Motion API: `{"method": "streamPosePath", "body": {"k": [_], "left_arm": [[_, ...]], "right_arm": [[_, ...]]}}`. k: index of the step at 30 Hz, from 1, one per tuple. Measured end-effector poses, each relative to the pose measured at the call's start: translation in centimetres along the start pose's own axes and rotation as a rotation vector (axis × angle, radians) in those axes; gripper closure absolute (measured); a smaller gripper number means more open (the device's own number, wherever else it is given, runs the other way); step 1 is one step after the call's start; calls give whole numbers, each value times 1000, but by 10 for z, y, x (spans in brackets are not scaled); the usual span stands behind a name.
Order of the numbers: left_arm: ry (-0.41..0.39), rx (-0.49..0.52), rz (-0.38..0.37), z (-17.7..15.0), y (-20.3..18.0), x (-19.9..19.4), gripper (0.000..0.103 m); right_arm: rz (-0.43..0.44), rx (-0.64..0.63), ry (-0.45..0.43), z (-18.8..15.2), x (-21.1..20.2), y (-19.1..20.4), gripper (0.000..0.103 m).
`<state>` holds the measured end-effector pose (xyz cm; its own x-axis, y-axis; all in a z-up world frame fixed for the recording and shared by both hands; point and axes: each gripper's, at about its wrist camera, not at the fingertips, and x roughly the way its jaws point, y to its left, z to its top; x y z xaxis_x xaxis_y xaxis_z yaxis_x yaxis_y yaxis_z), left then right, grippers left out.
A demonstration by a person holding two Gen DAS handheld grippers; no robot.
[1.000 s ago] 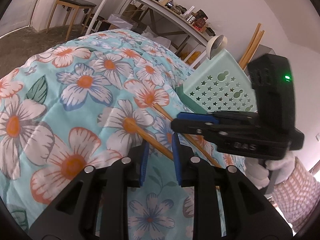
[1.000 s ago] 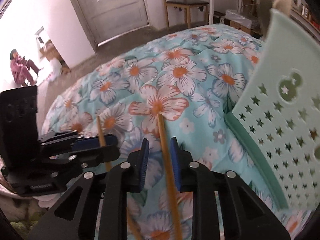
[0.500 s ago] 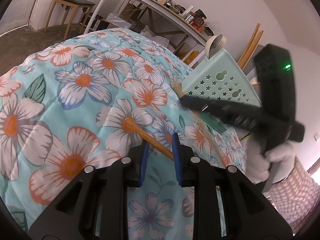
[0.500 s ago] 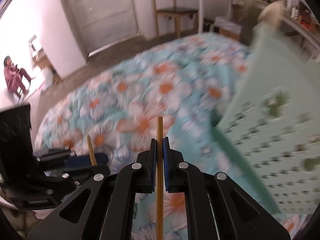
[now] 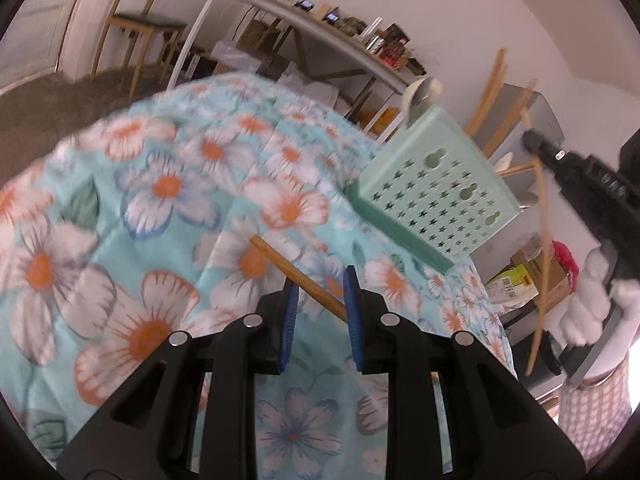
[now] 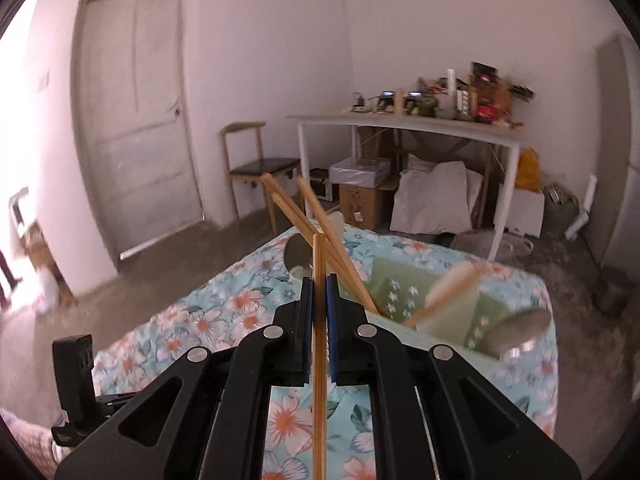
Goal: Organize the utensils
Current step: 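Lift the chopsticks up over the mint-green holder with both tools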
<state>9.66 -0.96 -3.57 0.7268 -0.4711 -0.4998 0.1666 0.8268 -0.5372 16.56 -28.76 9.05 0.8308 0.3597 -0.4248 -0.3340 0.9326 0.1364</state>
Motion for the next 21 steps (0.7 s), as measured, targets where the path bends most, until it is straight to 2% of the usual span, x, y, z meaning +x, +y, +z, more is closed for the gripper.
{"method": "streamPosePath", "body": {"k": [8,14,17,21], "left_arm": [[-163,161,34,27,-39,-40,88],[-288,337,91,43,-76,-63,90],[-288,412,123,44,-89,-57,90],[-281,442,112,44,-103,-48,91]], "right_arm": [[26,105,-68,-13,-14,-17,96],[28,165,-145,-19,-34,-35,96],[19,204,-138,-30,-38,-45,96],[0,215,-108,-50,-43,-49,96]]}}
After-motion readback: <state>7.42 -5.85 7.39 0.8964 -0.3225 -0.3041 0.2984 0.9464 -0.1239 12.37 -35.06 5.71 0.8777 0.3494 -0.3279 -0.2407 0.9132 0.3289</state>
